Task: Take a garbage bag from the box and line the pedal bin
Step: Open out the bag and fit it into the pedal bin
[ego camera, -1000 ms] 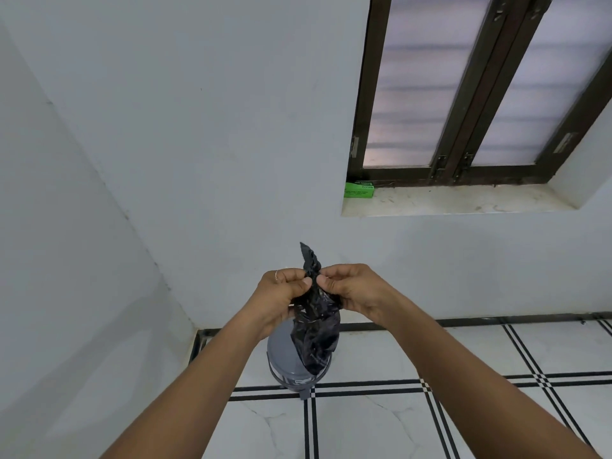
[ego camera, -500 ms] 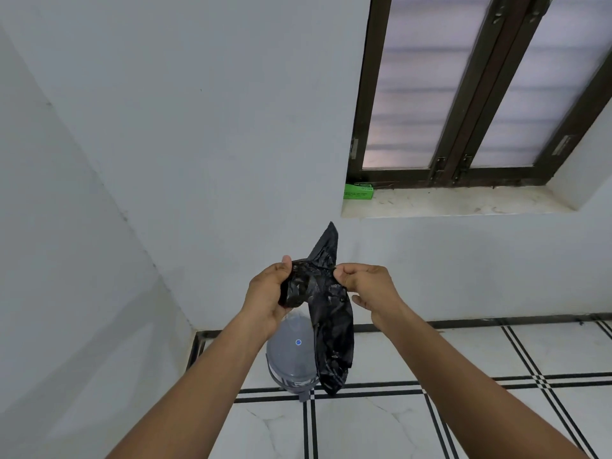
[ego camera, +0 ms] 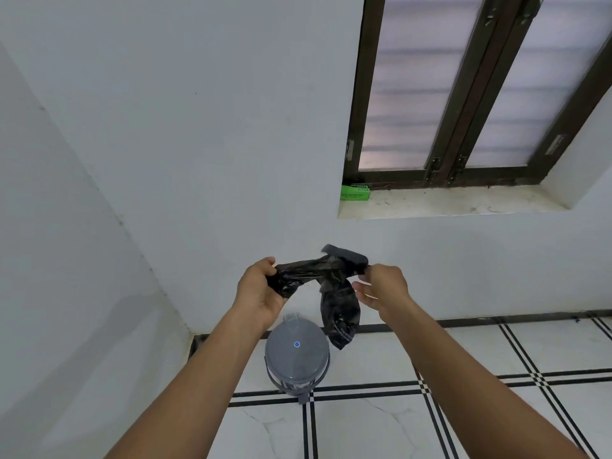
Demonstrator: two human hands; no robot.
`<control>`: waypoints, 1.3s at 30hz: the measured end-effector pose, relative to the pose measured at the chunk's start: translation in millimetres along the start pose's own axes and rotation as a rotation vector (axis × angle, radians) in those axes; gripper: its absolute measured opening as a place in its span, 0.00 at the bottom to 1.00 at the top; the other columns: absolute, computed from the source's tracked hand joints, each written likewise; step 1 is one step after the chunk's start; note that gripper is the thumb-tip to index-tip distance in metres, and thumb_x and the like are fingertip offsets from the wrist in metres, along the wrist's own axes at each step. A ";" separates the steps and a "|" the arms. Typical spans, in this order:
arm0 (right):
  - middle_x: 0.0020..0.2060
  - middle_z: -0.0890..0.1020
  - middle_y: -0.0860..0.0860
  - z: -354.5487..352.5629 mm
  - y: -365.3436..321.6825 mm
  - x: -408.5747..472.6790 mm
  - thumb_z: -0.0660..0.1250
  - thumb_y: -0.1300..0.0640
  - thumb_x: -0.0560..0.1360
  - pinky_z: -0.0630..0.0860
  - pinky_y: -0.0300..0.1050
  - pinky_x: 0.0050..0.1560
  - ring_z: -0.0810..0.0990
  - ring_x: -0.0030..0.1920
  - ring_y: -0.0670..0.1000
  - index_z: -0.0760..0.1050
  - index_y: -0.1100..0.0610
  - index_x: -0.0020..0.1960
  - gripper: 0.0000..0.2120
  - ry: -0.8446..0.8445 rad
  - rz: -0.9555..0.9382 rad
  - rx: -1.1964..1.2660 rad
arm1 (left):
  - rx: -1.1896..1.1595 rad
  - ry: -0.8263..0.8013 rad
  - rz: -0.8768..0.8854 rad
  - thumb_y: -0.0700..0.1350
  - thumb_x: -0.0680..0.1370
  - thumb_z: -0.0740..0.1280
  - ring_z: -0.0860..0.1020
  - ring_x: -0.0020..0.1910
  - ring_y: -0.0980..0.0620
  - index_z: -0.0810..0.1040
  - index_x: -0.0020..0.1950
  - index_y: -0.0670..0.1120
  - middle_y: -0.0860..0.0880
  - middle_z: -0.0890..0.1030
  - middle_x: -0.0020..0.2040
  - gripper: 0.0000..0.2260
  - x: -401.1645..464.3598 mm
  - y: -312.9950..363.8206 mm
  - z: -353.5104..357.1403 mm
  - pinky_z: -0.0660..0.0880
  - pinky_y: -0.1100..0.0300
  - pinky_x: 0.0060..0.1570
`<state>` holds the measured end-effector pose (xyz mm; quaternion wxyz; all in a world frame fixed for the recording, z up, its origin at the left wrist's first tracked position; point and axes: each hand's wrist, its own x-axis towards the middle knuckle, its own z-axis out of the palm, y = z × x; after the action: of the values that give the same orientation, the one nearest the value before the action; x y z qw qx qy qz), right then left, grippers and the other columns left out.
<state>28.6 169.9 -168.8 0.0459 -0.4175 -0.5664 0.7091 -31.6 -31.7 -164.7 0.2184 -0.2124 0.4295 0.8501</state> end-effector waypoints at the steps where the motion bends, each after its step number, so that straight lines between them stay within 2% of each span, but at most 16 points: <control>1: 0.44 0.82 0.55 -3.5 -0.9 1.4 0.60 0.66 0.79 0.82 0.48 0.43 0.85 0.44 0.54 0.77 0.62 0.50 0.07 -0.059 0.092 0.156 | 0.020 0.001 0.012 0.32 0.77 0.53 0.76 0.41 0.41 0.73 0.49 0.42 0.41 0.75 0.44 0.11 0.1 2.0 -1.9 0.78 0.45 0.54; 4: 0.44 0.78 0.57 -6.3 -0.8 3.8 0.57 0.67 0.81 0.84 0.52 0.40 0.81 0.46 0.55 0.73 0.64 0.48 0.06 -0.141 0.289 0.507 | 0.185 -0.098 0.002 0.38 0.77 0.61 0.75 0.35 0.46 0.75 0.42 0.43 0.44 0.76 0.38 0.06 -7.3 3.2 -2.9 0.73 0.54 0.40; 7: 0.42 0.76 0.57 -0.3 -1.7 3.9 0.54 0.68 0.82 0.80 0.51 0.45 0.79 0.44 0.54 0.75 0.61 0.47 0.12 -0.111 0.277 0.510 | 0.678 -0.207 0.104 0.46 0.72 0.79 0.77 0.31 0.51 0.85 0.48 0.42 0.47 0.83 0.38 0.10 -9.2 -3.3 -4.7 0.73 0.62 0.31; 10: 0.43 0.78 0.54 1.7 -4.4 1.3 0.58 0.64 0.79 0.77 0.51 0.49 0.80 0.47 0.52 0.78 0.58 0.48 0.11 -0.192 0.251 0.479 | 0.900 -0.151 0.247 0.50 0.68 0.82 0.79 0.30 0.54 0.87 0.43 0.46 0.50 0.85 0.35 0.10 -4.9 -10.1 -2.7 0.72 0.64 0.32; 11: 0.45 0.80 0.53 1.8 -5.9 -1.8 0.63 0.60 0.77 0.77 0.52 0.51 0.81 0.50 0.52 0.78 0.57 0.48 0.05 -0.218 0.234 0.417 | 0.895 -0.115 0.258 0.51 0.70 0.81 0.80 0.31 0.52 0.86 0.41 0.47 0.50 0.85 0.34 0.10 -3.6 -10.2 -1.4 0.73 0.62 0.34; 12: 0.47 0.82 0.52 2.6 -7.4 -5.3 0.70 0.54 0.74 0.77 0.52 0.53 0.82 0.52 0.51 0.79 0.56 0.49 0.07 -0.247 0.207 0.332 | 0.856 -0.092 0.238 0.52 0.73 0.79 0.82 0.33 0.50 0.86 0.42 0.47 0.49 0.86 0.36 0.09 -3.4 -10.0 0.7 0.74 0.60 0.36; 15: 0.48 0.85 0.50 7.8 -2.1 -5.3 0.83 0.44 0.62 0.81 0.52 0.51 0.83 0.52 0.51 0.79 0.55 0.51 0.25 -0.161 0.050 -0.009 | 0.736 -0.143 0.079 0.51 0.78 0.71 0.86 0.47 0.46 0.85 0.54 0.47 0.45 0.88 0.50 0.10 -3.6 -9.6 6.6 0.78 0.57 0.43; 17: 0.41 0.82 0.50 9.5 2.9 -2.8 0.82 0.46 0.62 0.84 0.52 0.46 0.81 0.44 0.50 0.74 0.56 0.41 0.21 -0.003 -0.125 -0.235 | 0.619 -0.135 -0.001 0.51 0.78 0.67 0.84 0.52 0.43 0.83 0.54 0.46 0.45 0.87 0.52 0.11 -4.0 -8.5 8.0 0.80 0.49 0.52; 19: 0.33 0.79 0.50 5.6 5.9 0.4 0.77 0.49 0.68 0.82 0.50 0.40 0.76 0.35 0.51 0.72 0.54 0.35 0.16 0.062 -0.271 -0.428 | 0.485 -0.056 -0.029 0.51 0.79 0.66 0.83 0.50 0.42 0.82 0.50 0.45 0.44 0.86 0.47 0.10 -3.0 -4.9 9.2 0.79 0.45 0.58; 23: 0.28 0.74 0.49 -7.7 11.5 6.6 0.76 0.50 0.70 0.67 0.43 0.33 0.70 0.30 0.50 0.70 0.54 0.33 0.16 0.039 -0.404 -0.658 | 0.348 -0.042 -0.044 0.43 0.80 0.63 0.80 0.41 0.43 0.79 0.45 0.41 0.43 0.82 0.41 0.08 -2.7 1.6 6.6 0.78 0.50 0.49; 26: 0.31 0.79 0.48 -12.6 12.6 10.3 0.75 0.51 0.70 0.72 0.43 0.33 0.77 0.31 0.51 0.73 0.55 0.36 0.13 0.099 -0.434 -0.763 | 0.312 -0.042 -0.053 0.35 0.78 0.59 0.79 0.41 0.43 0.80 0.48 0.40 0.41 0.81 0.44 0.10 1.3 3.4 1.0 0.78 0.52 0.44; 29: 0.42 0.85 0.53 -17.2 11.1 12.8 0.74 0.58 0.73 0.84 0.49 0.40 0.87 0.38 0.53 0.76 0.55 0.47 0.08 0.054 -0.302 -0.522 | 0.390 -0.001 0.056 0.29 0.76 0.54 0.76 0.38 0.45 0.77 0.48 0.44 0.42 0.79 0.43 0.15 -0.3 3.2 -1.4 0.75 0.56 0.35; 31: 0.49 0.84 0.57 -18.4 8.2 12.9 0.69 0.65 0.77 0.84 0.53 0.44 0.87 0.43 0.57 0.72 0.56 0.49 0.07 -0.106 -0.069 -0.146 | 0.557 -0.056 0.176 0.28 0.76 0.52 0.77 0.35 0.46 0.80 0.43 0.45 0.44 0.81 0.38 0.19 -3.2 0.4 -4.6 0.74 0.59 0.31; 33: 0.48 0.82 0.58 -17.8 1.6 10.6 0.58 0.71 0.80 0.81 0.54 0.48 0.84 0.46 0.57 0.71 0.56 0.46 0.12 -0.211 0.135 0.224 | 0.755 -0.121 0.258 0.31 0.77 0.55 0.82 0.37 0.47 0.85 0.40 0.46 0.45 0.86 0.38 0.20 -4.4 -2.8 -6.7 0.77 0.60 0.33; 36: 0.45 0.80 0.57 -18.6 -3.3 7.1 0.50 0.71 0.78 0.76 0.53 0.44 0.78 0.43 0.56 0.73 0.55 0.43 0.18 -0.269 0.250 0.484 | 0.997 -0.163 0.284 0.37 0.77 0.65 0.81 0.31 0.54 0.88 0.47 0.49 0.46 0.87 0.41 0.13 -6.0 -4.7 -6.2 0.71 0.66 0.26; 39: 0.46 0.80 0.58 -15.5 -3.4 -0.1 0.50 0.69 0.77 0.81 0.49 0.40 0.80 0.43 0.57 0.73 0.57 0.44 0.15 -0.404 0.228 0.524 | 0.986 -0.199 0.288 0.41 0.76 0.71 0.74 0.22 0.59 0.85 0.45 0.41 0.47 0.83 0.37 0.05 -8.2 -4.2 1.8 0.65 0.70 0.21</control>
<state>37.3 183.0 -166.1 -0.0411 -0.3035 -0.3126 0.8992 -22.9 -29.4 -161.9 0.2131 0.0589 0.7807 0.5845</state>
